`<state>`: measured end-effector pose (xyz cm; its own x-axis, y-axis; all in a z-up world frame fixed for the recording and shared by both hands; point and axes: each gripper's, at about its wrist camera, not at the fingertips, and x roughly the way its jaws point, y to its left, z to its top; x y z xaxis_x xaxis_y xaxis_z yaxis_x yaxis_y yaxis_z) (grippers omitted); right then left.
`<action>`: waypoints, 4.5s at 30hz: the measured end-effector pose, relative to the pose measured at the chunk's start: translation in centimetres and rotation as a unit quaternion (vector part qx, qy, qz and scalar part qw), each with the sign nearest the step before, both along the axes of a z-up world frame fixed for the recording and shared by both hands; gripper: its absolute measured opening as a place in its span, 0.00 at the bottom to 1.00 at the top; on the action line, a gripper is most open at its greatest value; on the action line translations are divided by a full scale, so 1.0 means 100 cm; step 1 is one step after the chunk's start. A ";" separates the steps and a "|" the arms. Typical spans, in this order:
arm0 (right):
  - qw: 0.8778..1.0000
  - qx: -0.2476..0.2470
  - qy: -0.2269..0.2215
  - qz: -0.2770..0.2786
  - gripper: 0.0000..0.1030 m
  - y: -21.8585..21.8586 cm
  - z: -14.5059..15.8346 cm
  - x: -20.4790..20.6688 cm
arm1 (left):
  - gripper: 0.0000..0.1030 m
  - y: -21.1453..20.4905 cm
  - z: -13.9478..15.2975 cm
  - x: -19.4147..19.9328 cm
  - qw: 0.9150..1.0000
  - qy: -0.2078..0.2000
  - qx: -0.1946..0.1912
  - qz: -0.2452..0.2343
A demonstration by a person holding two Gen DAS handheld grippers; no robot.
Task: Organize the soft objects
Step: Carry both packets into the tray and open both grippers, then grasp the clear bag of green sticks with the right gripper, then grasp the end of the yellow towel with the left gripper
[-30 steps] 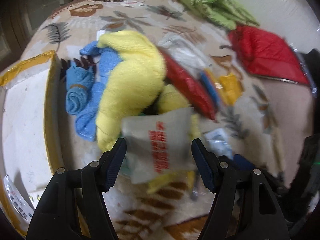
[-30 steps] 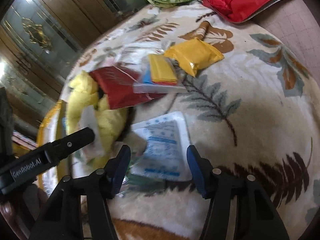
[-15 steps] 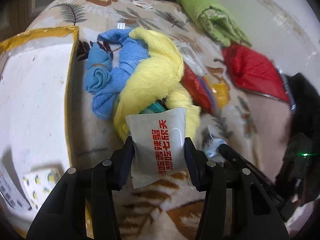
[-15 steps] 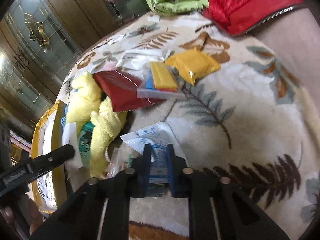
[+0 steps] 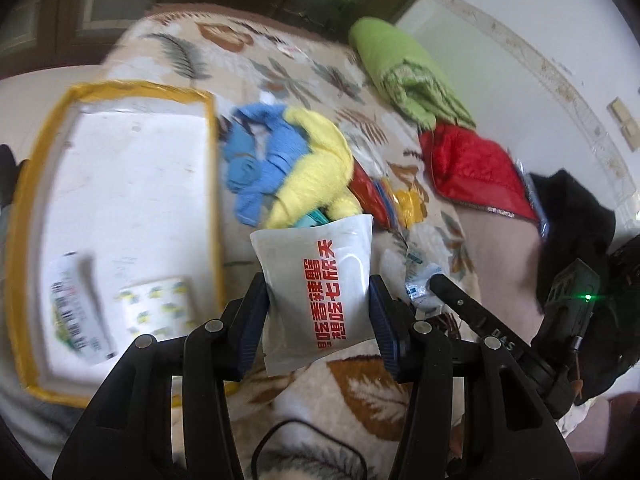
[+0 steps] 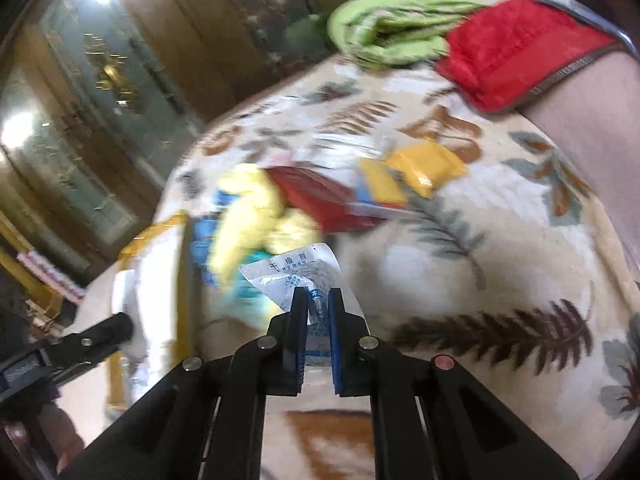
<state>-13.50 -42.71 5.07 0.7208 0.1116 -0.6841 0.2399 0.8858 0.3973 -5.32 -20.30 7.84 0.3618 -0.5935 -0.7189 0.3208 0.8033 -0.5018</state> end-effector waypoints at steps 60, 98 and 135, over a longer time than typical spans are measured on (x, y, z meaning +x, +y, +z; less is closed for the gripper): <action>0.982 0.036 -0.025 0.181 0.52 0.126 -0.015 0.017 | 0.65 0.141 -0.035 0.054 0.988 0.027 0.043 0.144; 0.994 0.049 0.053 0.078 0.54 -0.035 -0.072 0.011 | 0.65 -0.085 -0.040 0.027 0.993 0.017 0.084 -0.084; 0.998 0.043 0.049 0.020 0.38 -0.039 -0.068 -0.001 | 0.52 -0.123 -0.053 0.048 0.989 -0.007 0.096 -0.114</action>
<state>-13.56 -46.57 -1.73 0.6440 0.2000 -0.7384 0.2470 0.8592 0.4481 -0.50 -32.60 2.52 0.2448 -0.5131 -0.8227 0.5098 0.7899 -0.3409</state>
